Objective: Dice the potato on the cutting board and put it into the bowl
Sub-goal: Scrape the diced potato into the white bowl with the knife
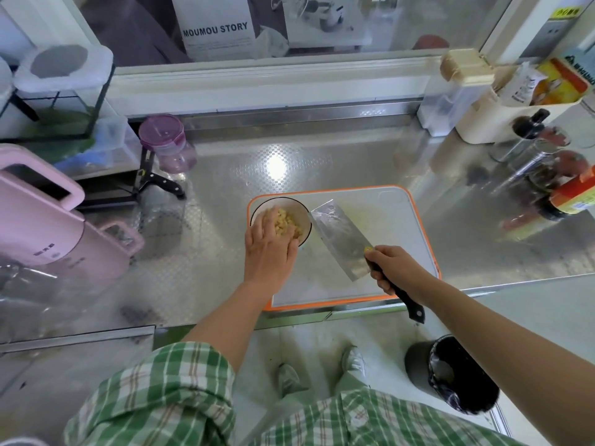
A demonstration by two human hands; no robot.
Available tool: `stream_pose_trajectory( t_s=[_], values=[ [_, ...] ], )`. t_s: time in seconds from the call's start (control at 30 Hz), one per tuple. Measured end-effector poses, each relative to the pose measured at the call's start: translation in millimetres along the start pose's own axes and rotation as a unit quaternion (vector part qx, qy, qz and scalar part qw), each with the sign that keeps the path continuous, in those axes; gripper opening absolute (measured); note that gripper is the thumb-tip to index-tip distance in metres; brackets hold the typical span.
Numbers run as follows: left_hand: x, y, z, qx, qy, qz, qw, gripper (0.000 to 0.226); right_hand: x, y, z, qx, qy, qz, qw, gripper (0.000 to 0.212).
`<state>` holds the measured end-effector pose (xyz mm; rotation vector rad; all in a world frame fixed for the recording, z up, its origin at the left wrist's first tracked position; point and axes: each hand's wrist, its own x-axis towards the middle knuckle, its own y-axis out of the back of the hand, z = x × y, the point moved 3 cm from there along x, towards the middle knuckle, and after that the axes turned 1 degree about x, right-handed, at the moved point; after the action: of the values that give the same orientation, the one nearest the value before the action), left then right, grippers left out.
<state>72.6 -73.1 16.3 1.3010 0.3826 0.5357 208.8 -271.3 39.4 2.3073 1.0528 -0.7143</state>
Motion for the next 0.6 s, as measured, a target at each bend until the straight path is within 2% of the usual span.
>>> stream_pose_trajectory(
  t_s=[0.17, 0.37, 0.6],
  values=[
    [-8.9, -1.2, 4.0, 0.000, -0.034, 0.042, 0.999, 0.031, 2.2, 1.8, 7.7, -0.023, 0.011, -0.010, 1.000, 0.029],
    [-13.7, 12.4, -2.8, -0.031, -0.008, 0.127, 0.991, 0.015, 2.2, 16.3, 21.4, -0.010, 0.009, 0.018, 1.000, 0.028],
    [-15.0, 14.0, -1.8, -0.061, 0.078, 0.098, 0.990, 0.011, 1.6, -8.7, 7.5, -0.004, 0.019, -0.030, 0.999, 0.028]
  ],
)
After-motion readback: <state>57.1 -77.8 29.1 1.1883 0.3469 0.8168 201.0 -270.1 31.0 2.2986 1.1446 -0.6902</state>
